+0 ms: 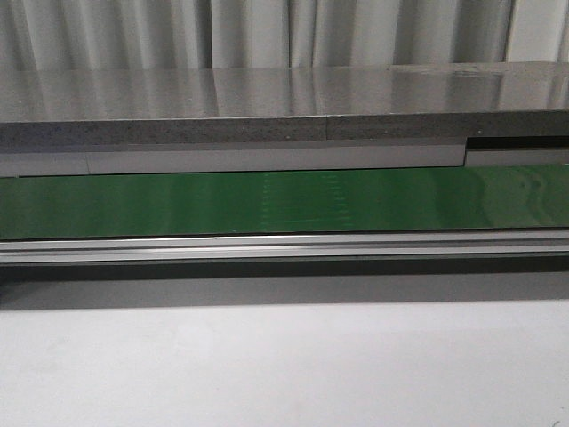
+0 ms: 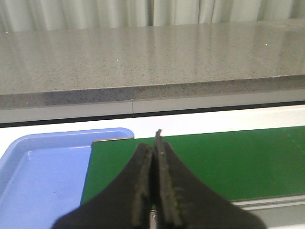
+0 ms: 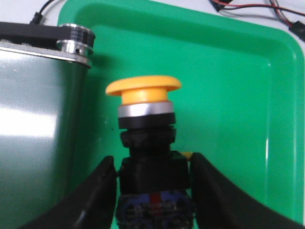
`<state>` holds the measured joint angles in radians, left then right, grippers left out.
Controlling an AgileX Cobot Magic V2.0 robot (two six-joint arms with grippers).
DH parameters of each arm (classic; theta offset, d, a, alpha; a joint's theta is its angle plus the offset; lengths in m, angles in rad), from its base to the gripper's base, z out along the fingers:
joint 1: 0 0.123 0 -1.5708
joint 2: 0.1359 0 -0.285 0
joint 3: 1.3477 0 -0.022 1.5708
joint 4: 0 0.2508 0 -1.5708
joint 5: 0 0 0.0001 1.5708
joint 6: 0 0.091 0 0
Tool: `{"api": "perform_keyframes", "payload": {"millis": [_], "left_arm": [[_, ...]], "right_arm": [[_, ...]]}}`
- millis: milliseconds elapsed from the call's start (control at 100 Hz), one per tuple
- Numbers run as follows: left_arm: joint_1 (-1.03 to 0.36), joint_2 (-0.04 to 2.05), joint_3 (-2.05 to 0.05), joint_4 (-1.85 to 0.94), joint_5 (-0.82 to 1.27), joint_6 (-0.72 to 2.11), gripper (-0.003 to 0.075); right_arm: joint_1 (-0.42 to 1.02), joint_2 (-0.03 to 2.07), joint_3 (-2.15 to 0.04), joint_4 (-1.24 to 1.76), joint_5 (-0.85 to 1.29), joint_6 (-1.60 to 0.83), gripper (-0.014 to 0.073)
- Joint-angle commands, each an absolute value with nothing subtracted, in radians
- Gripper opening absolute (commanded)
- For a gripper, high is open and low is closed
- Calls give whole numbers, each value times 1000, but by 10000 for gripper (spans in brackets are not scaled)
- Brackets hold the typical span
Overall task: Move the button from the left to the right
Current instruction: 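Lift the button with the right gripper over the green tray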
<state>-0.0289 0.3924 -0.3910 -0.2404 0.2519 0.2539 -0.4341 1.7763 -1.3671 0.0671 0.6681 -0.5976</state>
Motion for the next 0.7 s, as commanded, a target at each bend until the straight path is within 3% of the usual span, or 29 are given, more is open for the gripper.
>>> {"api": "perform_keyframes", "payload": {"millis": [0,690], "left_arm": [[-33,398,-418,-253,172,249,-20],[-33,398,-414,-253,172,249,-20]], "right_arm": [[-448,1757,-1401,114,623,-638,93],[-465,1887,-1401,193,653,-708,93]]}}
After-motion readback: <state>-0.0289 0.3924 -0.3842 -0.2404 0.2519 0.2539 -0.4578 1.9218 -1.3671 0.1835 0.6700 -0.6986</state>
